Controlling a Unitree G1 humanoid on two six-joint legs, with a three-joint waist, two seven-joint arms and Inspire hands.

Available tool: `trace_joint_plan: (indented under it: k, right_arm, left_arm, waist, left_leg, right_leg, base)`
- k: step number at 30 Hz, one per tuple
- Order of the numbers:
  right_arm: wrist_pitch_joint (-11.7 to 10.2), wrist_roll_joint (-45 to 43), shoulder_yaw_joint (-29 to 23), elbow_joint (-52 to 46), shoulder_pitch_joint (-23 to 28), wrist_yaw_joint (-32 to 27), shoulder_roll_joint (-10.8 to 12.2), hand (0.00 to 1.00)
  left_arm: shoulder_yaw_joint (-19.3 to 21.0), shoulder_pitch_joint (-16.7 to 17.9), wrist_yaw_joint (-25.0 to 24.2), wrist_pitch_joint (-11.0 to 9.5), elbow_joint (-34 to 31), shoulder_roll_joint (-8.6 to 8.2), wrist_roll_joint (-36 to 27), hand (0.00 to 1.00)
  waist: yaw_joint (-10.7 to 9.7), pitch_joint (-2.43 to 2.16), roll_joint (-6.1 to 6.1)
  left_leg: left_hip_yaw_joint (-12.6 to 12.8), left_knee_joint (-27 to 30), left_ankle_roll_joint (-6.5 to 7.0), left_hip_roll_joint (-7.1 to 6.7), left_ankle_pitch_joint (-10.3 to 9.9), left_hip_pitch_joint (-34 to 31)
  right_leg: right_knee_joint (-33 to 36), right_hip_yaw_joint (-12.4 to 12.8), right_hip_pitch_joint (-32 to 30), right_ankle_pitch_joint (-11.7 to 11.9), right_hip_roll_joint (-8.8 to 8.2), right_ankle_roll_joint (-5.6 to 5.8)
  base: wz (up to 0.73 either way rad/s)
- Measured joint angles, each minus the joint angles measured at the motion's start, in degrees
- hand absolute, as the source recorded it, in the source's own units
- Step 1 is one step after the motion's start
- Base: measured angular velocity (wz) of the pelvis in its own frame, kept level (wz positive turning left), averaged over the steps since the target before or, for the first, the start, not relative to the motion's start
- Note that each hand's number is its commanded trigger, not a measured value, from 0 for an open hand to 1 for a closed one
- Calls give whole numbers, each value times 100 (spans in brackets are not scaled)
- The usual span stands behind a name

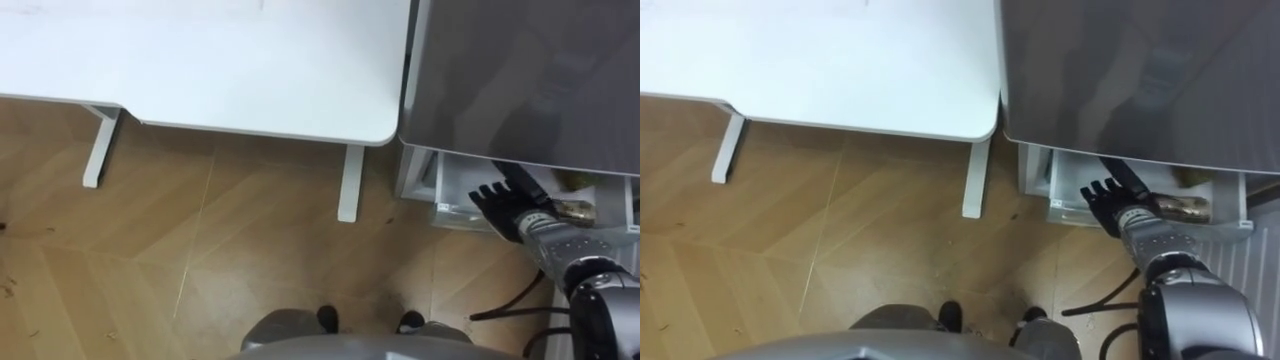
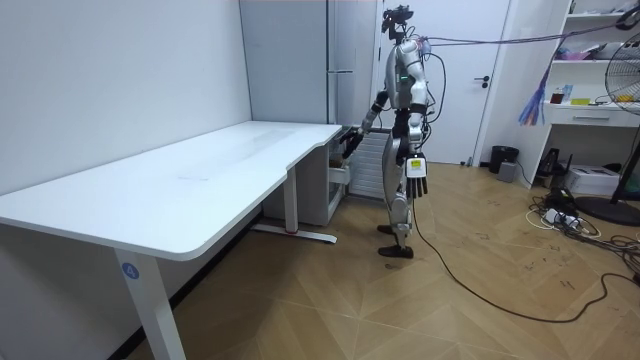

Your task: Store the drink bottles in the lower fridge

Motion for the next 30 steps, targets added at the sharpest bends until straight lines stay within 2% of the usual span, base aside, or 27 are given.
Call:
trace_joint_plan:
  k: [7, 10, 13, 14, 18, 20, 21, 24, 28, 30]
  right_arm:
    - [-1, 0, 0, -4, 74, -48, 101, 0]
    - [-2, 6, 0, -5, 183, -66, 168, 0]
    - [-5, 139, 0, -63, 315, -62, 294, 0]
    - [-6, 171, -2, -64, 370, -41, 328, 0]
    - [-72, 200, 23, -85, 773, 151, 378, 0]
    - [-103, 257, 21, -86, 941, 169, 407, 0]
    - [-193, 255, 18, -88, 1065, 193, 478, 0]
    - [-283, 324, 11, -101, 1487, 193, 658, 0]
    - [-348, 381, 13, -102, 1856, 172, 805, 0]
    - [-419, 415, 23, -102, 1955, 152, 887, 0]
  left_arm:
    - [3, 12, -16, 10, -48, 12, -1, 0]
    - [19, 15, 5, 4, -57, 12, 4, 0]
    - [63, 34, 47, 5, -97, 11, 29, 0]
    - [90, 38, 84, 5, -113, 6, 39, 0]
    - [107, 38, 392, -14, -129, -14, 25, 0]
    - [111, 32, 510, -34, -133, -32, 27, 0]
    - [112, 31, 586, -59, -139, -38, 36, 0]
    - [114, 33, 792, -155, -139, -91, 124, 0]
    - [110, -35, 924, -198, -122, -117, 85, 0]
    - [103, -61, 1044, -314, -96, -139, -119, 0]
  waist:
    - [-13, -15, -158]
    - [-111, -30, -212]
    - [-121, -59, -271]
    - [-141, -78, -291]
    - [-160, -84, -377]
    - [-168, -111, -414]
    - [-198, -105, -443]
    - [-244, -101, -491]
    - [-403, -89, -457]
    - [-467, -65, -418]
  left_leg:
    - [60, -12, -1, 7, 1, 81]
    - [77, -52, -1, 8, 0, 256]
    - [302, -156, -1, 43, 0, 477]
    - [320, -155, -1, 44, 0, 518]
    - [352, -210, -1, 40, -1, 763]
    - [414, -216, -2, 50, -1, 797]
    - [488, -216, -3, 63, -2, 843]
    - [639, -229, -32, 96, -25, 951]
    - [678, -334, -51, 128, -38, 992]
    - [773, -402, -57, 152, -44, 1081]
  right_leg:
    - [-84, -30, 132, 2, 20, 1]
    - [-224, -16, 380, 22, 58, 28]
    - [-335, 44, 565, 35, 96, 35]
    - [-376, 74, 617, 39, 107, 41]
    - [-426, 153, 797, 36, 120, 46]
    - [-452, 213, 820, 37, 135, 45]
    - [-465, 275, 845, 38, 154, 44]
    - [-481, 427, 897, 37, 196, 42]
    - [-455, 495, 877, 49, 239, 23]
    - [-452, 630, 877, 73, 285, 1]
  base:
    - [3]
    - [9]
    - [-8]
    - [-9]
    - [-9]
    - [-13]
    - [-15]
    - [-17]
    - [-11]
    - [-31]
